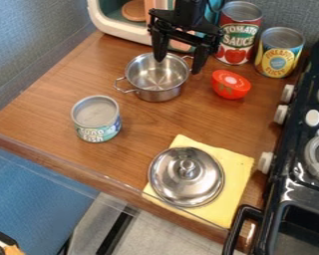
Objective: Put the cover to the silver bowl
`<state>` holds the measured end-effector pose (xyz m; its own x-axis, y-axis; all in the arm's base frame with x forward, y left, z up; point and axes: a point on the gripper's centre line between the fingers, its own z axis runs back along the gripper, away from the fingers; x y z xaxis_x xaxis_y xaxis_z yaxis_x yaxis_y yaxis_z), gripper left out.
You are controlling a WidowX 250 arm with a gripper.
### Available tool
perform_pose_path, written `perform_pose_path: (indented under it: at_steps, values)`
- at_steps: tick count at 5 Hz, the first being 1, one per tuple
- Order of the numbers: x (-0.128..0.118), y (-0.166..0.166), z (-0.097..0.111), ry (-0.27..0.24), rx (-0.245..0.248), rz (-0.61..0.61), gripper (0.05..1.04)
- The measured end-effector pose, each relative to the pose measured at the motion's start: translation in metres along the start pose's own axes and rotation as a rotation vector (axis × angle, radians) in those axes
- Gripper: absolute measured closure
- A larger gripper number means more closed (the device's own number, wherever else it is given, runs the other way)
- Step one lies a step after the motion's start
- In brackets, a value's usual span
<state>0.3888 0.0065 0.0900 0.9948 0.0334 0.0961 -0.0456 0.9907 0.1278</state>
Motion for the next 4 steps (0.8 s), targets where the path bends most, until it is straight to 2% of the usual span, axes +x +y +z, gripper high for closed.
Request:
perform_pose_path:
  at_steps: [1, 2, 3, 4]
  values:
    - [-0.006, -0.002, -0.016, 0.045, 0.003, -0.003, 0.083]
    - [-0.031, -0.023, -0.023, 0.076, 0.011, -0.052, 0.083]
    - [-0.058, -0.041, 0.003, 0.024, -0.015, -0.096, 0.083]
    - [-0.085, -0.049, 0.011, 0.005, -0.032, -0.122, 0.083]
